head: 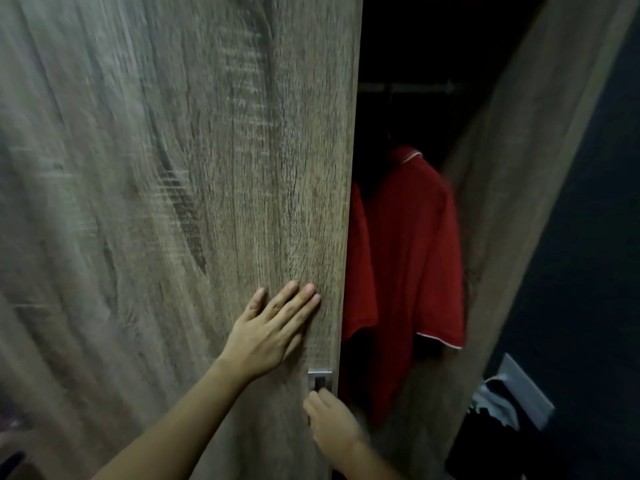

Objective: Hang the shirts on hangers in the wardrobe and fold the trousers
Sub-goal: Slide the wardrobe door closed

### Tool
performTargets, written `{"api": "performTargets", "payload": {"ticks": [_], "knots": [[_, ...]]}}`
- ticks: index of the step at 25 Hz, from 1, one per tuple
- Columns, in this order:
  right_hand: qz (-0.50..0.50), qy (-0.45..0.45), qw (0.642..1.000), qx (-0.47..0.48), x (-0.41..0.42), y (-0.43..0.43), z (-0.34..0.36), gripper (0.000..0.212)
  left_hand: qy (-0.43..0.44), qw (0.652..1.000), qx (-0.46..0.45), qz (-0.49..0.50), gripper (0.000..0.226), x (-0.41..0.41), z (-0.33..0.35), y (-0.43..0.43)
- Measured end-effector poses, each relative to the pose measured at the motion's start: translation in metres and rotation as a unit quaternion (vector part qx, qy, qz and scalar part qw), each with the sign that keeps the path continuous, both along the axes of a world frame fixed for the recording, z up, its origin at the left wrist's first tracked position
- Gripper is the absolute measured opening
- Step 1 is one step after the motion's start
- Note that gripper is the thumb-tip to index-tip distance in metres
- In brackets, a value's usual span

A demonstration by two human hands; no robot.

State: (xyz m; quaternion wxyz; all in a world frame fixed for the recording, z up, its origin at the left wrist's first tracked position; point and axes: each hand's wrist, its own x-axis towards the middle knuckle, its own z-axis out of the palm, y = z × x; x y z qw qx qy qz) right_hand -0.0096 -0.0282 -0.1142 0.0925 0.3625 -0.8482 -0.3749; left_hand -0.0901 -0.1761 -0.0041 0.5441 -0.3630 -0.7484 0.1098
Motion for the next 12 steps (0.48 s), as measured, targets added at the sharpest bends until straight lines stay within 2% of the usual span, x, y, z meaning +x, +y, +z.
{"api": "performTargets", "payload": {"ticks": [6, 12], "knots": [[-0.056, 0.009, 0.998, -0.012, 0.013, 0.065, -0.004, 0.047, -0.006, 1.000, 0.012, -0.029, 0.056, 0.014, 0.000, 0.071], [-0.094, 0.014, 0.995, -0.037, 0.024, 0.118, -0.014, 0.047, -0.020, 0.998, 0.020, -0.047, 0.067, 0.024, -0.002, 0.126]]}}
